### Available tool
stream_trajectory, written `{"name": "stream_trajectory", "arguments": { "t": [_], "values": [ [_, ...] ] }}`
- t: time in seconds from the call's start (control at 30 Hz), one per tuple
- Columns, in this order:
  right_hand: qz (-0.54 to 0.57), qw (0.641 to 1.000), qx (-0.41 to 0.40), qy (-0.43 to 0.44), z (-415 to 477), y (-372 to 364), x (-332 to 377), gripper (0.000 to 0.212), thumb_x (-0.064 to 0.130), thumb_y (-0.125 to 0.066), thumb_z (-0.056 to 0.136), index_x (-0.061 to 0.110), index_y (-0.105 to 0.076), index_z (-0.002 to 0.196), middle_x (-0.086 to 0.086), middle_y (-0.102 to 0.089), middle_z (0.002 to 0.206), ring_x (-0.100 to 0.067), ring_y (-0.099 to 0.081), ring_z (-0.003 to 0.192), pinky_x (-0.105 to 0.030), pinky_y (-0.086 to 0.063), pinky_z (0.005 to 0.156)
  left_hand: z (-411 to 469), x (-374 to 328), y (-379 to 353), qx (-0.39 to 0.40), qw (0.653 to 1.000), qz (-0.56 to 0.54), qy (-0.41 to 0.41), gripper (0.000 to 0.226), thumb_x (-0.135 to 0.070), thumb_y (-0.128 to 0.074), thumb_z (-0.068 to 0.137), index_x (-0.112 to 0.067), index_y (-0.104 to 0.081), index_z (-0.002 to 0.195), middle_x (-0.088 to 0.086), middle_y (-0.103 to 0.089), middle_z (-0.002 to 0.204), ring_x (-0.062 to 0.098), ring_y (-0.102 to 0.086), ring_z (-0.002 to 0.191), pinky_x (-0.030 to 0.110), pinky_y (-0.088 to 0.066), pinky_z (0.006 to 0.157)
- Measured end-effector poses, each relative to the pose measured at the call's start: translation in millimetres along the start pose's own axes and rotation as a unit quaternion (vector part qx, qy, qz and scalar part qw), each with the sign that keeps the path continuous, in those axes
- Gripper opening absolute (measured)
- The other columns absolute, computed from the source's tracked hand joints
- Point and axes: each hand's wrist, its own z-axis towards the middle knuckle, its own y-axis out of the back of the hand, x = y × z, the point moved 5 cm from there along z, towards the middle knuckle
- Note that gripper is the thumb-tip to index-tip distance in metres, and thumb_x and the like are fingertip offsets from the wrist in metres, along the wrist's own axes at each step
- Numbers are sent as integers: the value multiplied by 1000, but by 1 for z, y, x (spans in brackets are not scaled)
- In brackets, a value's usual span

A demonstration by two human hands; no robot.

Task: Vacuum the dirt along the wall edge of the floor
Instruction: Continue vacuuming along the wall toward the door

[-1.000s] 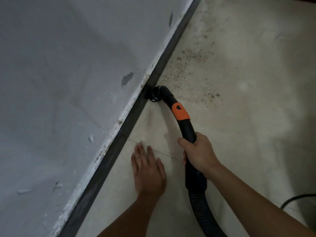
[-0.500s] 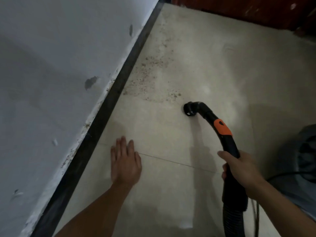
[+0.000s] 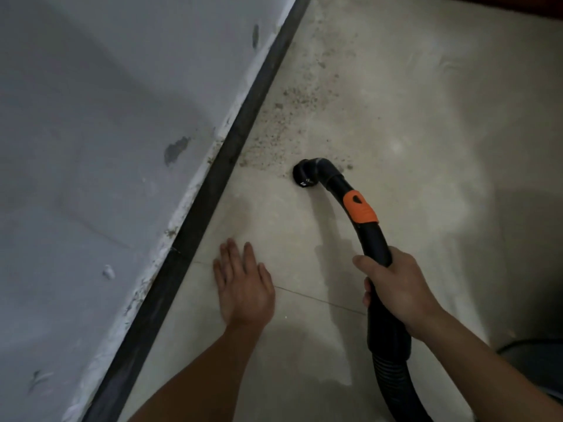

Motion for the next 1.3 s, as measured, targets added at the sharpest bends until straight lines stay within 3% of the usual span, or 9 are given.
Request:
{"name": "stream_trajectory", "arguments": {
  "t": [0.33,0.47,0.63,0.73,0.87,1.07,1.17,1.3],
  "values": [
    [-20,996,85,33,36,-78,53,18,22,-67,90,8,-58,95,-9,-60,58,-23,-60,42,-31,-48,45,1,-2,2,-10,1000,0,-2,58,-34,-23,97,-8,-40,146,20,-24,157,32,-17,147,49,-12,118],
    [-64,995,56,55,53,-82,64,21,26,-68,87,8,-59,93,-10,-63,60,-26,-63,43,-36,-53,48,2,-2,0,19,1000,15,10,60,-37,-17,97,-11,-34,149,18,-17,159,30,-10,149,49,-9,119],
    [-156,984,8,84,83,-76,83,26,35,-68,87,13,-60,98,-16,-69,77,-33,-69,56,-50,-60,63,3,-3,2,10,1000,7,-3,58,-34,-24,96,-7,-44,143,22,-28,154,34,-22,145,51,-15,115],
    [-159,984,-3,83,97,-77,96,26,33,-68,87,12,-60,100,-14,-68,75,-30,-68,52,-47,-61,61,3,-2,0,14,1000,3,-5,58,-33,-26,95,-6,-44,143,22,-27,155,35,-21,146,52,-15,114],
    [-73,996,30,52,95,-80,102,21,25,-67,89,9,-59,99,-11,-61,64,-25,-60,43,-36,-54,50,3,-3,0,19,1000,10,-3,58,-34,-24,96,-7,-41,145,21,-24,156,34,-18,146,51,-14,115],
    [-54,996,72,28,33,-58,56,17,20,-67,90,7,-58,92,-9,-59,57,-26,-59,44,-32,-48,44,2,-3,4,6,1000,2,-3,60,-35,-20,96,-7,-41,145,20,-23,156,33,-17,147,48,-9,117],
    [-51,998,22,12,9,-18,24,16,20,-68,90,8,-59,91,-9,-60,56,-26,-59,45,-34,-50,46,0,-2,2,18,1000,2,-8,62,-37,-14,97,-9,-31,150,19,-13,159,31,-6,149,47,-4,120],
    [-28,998,-53,-22,-11,48,-10,19,21,-69,90,5,-59,91,-8,-59,52,-27,-58,42,-33,-48,44,-1,-2,3,4,1000,-1,-11,61,-34,-19,97,-5,-35,147,23,-20,157,34,-15,147,51,-12,119]
  ]
}}
